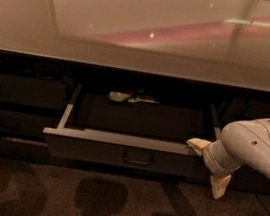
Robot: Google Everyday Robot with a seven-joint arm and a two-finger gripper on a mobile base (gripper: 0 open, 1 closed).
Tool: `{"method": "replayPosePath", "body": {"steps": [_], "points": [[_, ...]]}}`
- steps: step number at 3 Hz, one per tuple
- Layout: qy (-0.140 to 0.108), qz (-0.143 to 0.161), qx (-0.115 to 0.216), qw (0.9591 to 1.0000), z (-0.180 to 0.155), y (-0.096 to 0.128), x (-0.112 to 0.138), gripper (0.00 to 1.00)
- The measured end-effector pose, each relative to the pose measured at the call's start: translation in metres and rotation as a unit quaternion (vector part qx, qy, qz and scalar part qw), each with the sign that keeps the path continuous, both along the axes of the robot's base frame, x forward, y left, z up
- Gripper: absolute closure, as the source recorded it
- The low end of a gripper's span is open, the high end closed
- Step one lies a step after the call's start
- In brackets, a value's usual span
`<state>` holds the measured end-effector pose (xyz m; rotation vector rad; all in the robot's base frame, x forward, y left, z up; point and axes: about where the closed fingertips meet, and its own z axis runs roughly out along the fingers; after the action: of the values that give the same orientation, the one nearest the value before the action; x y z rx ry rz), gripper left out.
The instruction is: Open top drawer
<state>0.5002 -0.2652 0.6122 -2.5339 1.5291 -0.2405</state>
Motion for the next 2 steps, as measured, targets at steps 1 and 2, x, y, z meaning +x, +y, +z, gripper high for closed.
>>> {"method": "replayPosePath", "body": {"steps": [1, 2], "points": [[0.000, 0.000, 0.000, 1.0000, 0.000, 0.000, 0.000, 0.00], [0.009, -0.015, 0.017, 0.9997, 0.018, -0.005, 0.015, 0.00]]}}
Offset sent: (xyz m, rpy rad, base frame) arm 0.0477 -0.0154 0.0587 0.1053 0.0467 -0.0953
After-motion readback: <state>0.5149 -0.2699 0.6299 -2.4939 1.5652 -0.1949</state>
